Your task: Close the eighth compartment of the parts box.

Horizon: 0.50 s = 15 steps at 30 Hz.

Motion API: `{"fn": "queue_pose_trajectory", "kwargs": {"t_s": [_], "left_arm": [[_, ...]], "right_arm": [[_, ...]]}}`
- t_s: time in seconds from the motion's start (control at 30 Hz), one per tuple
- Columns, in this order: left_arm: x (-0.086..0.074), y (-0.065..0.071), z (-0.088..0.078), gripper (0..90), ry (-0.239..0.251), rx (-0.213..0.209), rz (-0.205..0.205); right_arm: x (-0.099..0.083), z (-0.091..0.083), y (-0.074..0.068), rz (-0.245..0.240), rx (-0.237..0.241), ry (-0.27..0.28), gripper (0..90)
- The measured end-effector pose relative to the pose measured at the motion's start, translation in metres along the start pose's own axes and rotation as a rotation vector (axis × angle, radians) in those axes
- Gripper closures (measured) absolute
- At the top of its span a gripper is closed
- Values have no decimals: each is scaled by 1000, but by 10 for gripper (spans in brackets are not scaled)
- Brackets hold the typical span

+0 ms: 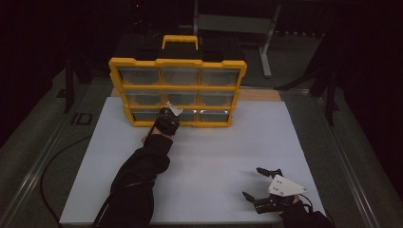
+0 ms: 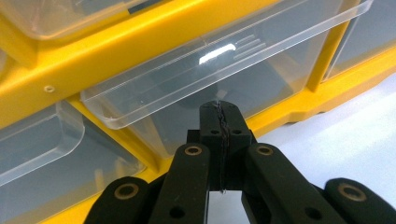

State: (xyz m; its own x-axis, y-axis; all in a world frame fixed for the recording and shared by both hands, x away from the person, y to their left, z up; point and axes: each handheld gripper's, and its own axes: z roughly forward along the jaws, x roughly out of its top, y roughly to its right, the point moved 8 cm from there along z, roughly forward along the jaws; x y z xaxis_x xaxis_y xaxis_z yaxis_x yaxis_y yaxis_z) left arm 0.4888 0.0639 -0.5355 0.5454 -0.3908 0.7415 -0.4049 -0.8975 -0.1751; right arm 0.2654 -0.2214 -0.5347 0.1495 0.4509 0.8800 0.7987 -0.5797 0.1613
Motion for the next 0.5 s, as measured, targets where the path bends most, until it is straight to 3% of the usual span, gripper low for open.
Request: {"fn": "queue_pose_trajectory", "kwargs": {"t_s": [0.17, 0.4, 0.5], "left_arm": [[-1, 0, -5, 889, 2, 4, -10], [-3, 2, -11, 867, 7, -27, -33], [-4, 2, -14, 853, 3, -22, -18]], "right_arm": [[0, 0, 0, 1, -2, 0, 81], [0, 0, 0, 0, -2, 0, 81], [0, 0, 0, -1, -2, -2, 81]]}}
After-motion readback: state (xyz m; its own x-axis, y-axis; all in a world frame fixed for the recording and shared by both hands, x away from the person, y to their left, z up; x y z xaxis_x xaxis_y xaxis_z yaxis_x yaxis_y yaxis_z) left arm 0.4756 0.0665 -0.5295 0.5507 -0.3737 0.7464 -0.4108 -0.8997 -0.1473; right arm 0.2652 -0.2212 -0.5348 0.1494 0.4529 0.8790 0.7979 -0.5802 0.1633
